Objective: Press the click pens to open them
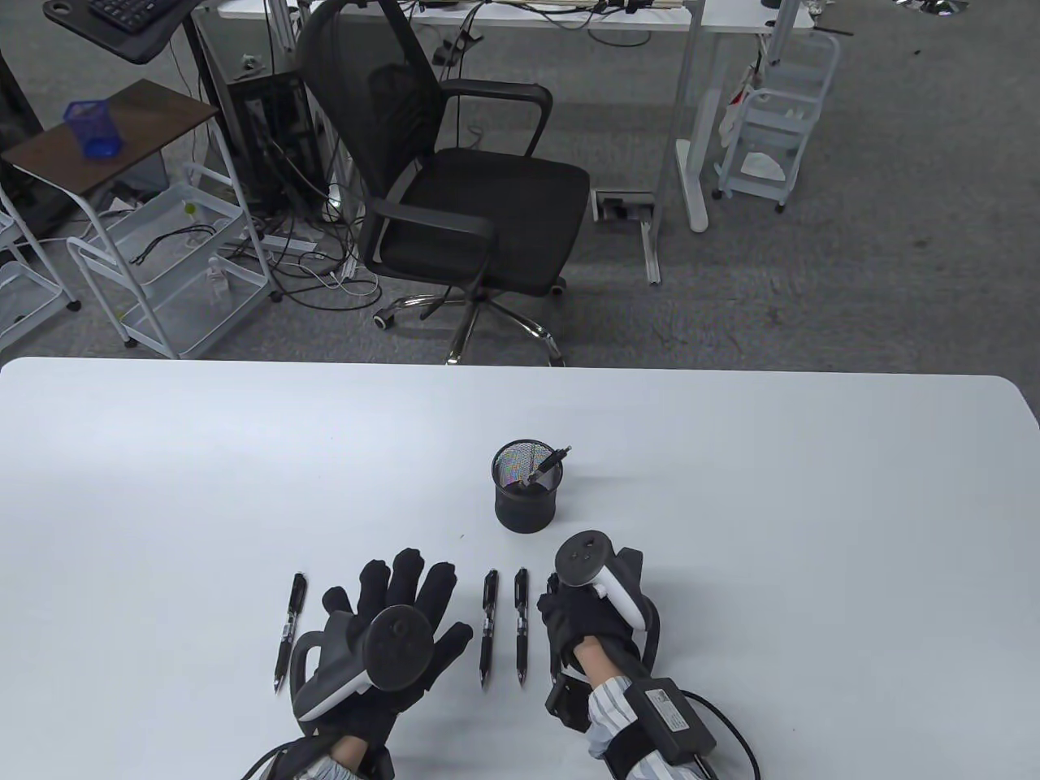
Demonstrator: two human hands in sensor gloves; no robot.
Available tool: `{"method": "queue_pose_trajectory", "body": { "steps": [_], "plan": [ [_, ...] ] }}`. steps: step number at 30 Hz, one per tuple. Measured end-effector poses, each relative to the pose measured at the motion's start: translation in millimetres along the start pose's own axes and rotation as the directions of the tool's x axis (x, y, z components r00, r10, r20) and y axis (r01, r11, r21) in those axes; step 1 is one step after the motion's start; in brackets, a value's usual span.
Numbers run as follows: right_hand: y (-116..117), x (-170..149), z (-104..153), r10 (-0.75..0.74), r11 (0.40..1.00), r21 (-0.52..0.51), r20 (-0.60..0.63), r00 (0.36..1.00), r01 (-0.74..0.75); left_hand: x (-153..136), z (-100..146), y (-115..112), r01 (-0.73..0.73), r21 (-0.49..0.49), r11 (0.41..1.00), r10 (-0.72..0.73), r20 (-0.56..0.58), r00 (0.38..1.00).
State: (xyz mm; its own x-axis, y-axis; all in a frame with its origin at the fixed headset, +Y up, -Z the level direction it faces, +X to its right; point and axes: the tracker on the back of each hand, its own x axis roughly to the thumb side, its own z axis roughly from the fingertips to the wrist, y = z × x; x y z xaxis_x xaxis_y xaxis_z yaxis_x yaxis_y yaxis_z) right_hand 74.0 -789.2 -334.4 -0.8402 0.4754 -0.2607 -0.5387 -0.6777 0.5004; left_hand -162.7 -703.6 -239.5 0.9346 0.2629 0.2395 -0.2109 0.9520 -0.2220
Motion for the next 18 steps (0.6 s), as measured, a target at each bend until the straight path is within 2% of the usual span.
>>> {"method": "queue_pose_trajectory", "body": {
  "steps": [4, 9, 14, 16, 18],
  "plan": [
    [-16.5, -1.6, 1.2, 0.018, 0.998, -0.068, -0.004, 1.0, -0.018, -0.3, 0.5, 0.6, -0.004, 0.002, 1.0, 0.004, 0.002, 1.0],
    [-46.2, 5.4, -8.1, -0.208, 0.975, -0.065, 0.092, 0.974, 0.214, 0.0, 0.4, 0.0, -0.003, 0.002, 1.0, 0.003, -0.001, 1.0],
    [-66.1, 14.3, -30.6, -0.401, 0.888, -0.122, 0.266, 0.876, 0.444, -0.4, 0.2, -0.5, 0.009, 0.004, 1.0, -0.009, -0.012, 1.0],
    [-71.0, 14.5, -39.6, -0.473, 0.83, -0.142, 0.334, 0.815, 0.539, -1.7, -0.6, -1.7, 0.016, 0.001, 1.0, -0.016, -0.023, 1.0],
    [-73.6, 12.4, -50.6, -0.547, 0.746, -0.19, 0.37, 0.75, 0.638, -3.2, -2.1, -3.7, 0.022, -0.006, 1.0, -0.022, -0.033, 0.999]
  ]
}}
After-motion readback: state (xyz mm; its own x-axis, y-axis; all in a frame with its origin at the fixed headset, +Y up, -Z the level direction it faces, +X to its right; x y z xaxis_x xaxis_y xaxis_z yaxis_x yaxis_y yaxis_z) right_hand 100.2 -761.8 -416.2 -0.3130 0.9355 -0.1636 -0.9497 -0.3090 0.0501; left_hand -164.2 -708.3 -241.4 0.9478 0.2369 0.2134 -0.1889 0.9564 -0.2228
